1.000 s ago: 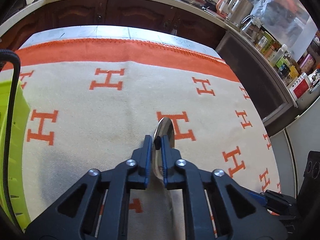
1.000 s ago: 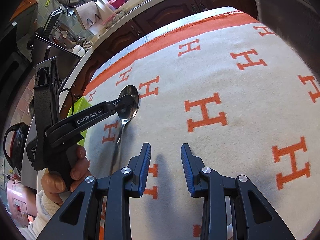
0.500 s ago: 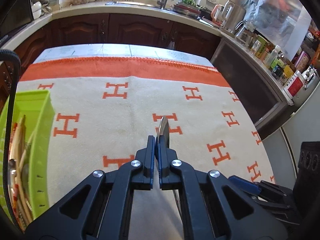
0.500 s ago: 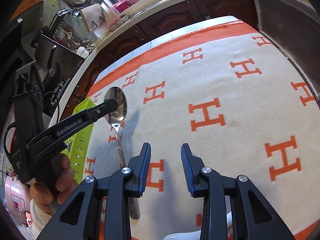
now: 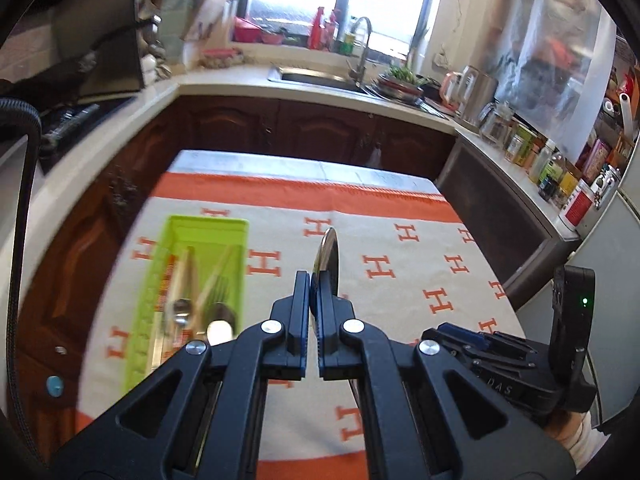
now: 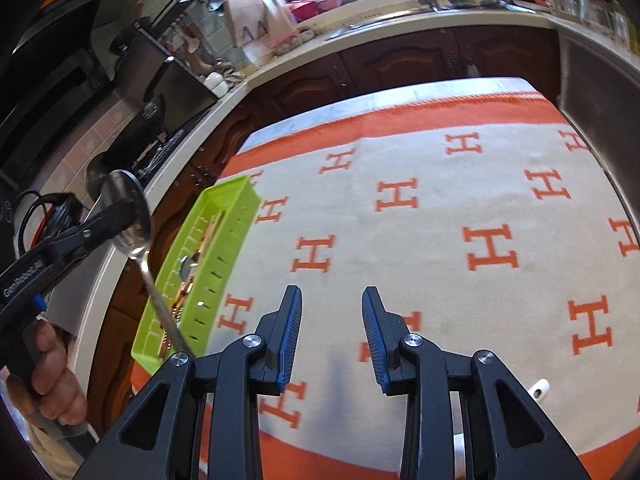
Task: Organize utensils
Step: 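Lift the silver spoon into the green tray with the left tool and release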
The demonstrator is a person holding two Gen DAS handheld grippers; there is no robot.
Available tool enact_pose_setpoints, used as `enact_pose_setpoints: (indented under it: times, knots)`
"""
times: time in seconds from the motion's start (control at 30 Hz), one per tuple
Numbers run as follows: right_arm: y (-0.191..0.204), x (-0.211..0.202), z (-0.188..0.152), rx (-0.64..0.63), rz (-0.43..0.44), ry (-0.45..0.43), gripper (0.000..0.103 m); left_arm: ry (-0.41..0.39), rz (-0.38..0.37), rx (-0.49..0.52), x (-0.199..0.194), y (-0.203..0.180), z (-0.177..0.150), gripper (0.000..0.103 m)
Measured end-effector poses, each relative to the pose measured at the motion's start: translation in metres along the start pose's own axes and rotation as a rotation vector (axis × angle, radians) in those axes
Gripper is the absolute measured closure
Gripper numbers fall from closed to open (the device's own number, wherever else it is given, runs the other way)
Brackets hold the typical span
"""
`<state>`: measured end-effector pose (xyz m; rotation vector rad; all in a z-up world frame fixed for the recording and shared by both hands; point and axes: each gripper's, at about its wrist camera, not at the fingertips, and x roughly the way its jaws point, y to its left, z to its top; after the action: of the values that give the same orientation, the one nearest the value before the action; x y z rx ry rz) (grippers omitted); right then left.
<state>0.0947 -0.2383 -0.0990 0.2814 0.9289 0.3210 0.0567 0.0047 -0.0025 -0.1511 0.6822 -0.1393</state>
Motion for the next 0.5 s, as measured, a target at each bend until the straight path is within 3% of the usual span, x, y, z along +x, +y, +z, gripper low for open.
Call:
enact_pose_setpoints:
  times: [0.27, 0.4, 0.5]
  knots:
    - [0.067, 0.001, 0.009, -0.074, 0.038, 0.001, 0.072, -0.092, 0.183, 0.023, -0.071, 0.07, 0.024, 0.102]
    - [0.094, 0.007, 0.018, -0.102, 0.048, 0.001, 0.072, -0.066, 0.23, 0.072, -0.066, 0.096, 0.034, 0.102]
    - [0.114, 0.012, 0.023, -0.123, 0.048, 0.002, 0.072, 0.017, 0.244, 0.107, -0.03, 0.111, 0.034, 0.102]
